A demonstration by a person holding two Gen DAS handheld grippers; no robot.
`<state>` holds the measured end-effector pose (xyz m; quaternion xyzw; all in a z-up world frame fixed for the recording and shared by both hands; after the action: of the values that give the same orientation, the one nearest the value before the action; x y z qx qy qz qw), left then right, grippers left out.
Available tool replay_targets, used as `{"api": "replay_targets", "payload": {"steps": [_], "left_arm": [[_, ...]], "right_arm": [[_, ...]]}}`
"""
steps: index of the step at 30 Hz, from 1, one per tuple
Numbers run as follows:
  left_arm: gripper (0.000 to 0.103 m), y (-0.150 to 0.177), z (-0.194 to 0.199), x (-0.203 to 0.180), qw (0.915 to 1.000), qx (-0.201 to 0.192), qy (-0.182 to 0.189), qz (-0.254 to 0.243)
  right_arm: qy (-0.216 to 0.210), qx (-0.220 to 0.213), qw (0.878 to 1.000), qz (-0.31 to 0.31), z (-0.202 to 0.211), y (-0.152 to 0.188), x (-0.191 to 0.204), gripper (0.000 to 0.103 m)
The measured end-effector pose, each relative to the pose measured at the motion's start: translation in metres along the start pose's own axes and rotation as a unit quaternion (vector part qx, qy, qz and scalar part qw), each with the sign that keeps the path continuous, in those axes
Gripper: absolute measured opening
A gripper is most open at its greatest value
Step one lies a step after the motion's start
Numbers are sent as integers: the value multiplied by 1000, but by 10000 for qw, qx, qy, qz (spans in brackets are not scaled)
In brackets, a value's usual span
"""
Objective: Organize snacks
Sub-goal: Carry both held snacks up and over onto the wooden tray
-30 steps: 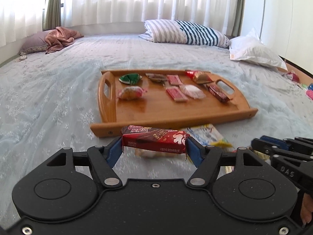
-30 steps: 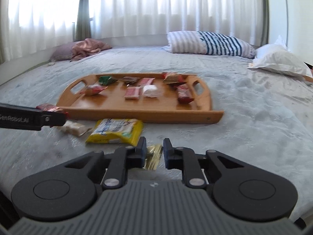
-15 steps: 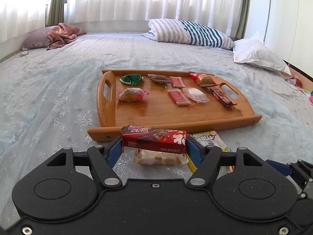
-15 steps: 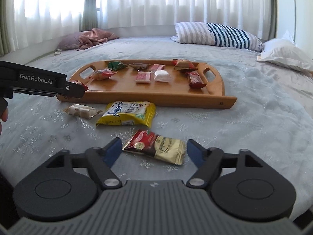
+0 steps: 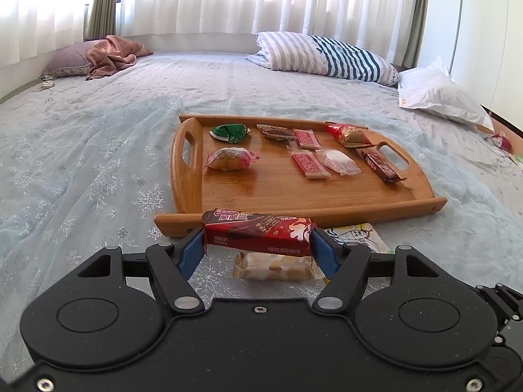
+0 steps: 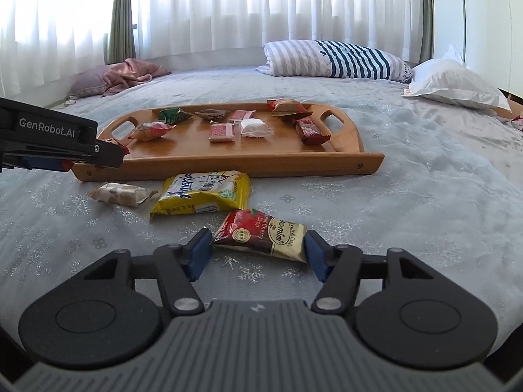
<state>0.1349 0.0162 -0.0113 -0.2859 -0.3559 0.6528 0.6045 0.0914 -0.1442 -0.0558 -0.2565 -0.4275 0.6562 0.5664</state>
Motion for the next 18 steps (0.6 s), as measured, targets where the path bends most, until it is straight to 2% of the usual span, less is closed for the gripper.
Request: {"api": "replay_targets", "payload": {"steps": [7,13,18], "left_arm": [[68,-6,-4,1,10000,1,4,76],[68,-20,-13,0,9998,-1,49,200],[68,-33,-26,0,9996,-17,22,276]], "right_arm": [[48,-120,9999,28,11,-10,-8,64],[133,-366,9990,207,14,-37,-23,64],[-88,-471,9971,584,1,-66,-29,65]]}}
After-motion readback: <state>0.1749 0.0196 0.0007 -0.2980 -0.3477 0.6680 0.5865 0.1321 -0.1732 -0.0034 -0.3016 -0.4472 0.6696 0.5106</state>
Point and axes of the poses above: each gripper's, at about its wrist camera, not at the fingertips, and z roughly against the way its jaws point, x to its left, y to its underside, the point moved 10 cm from there along -z, roughly the way its jaws point, and after that the axes turned 15 degrees about -y, right-handed, at the moved point
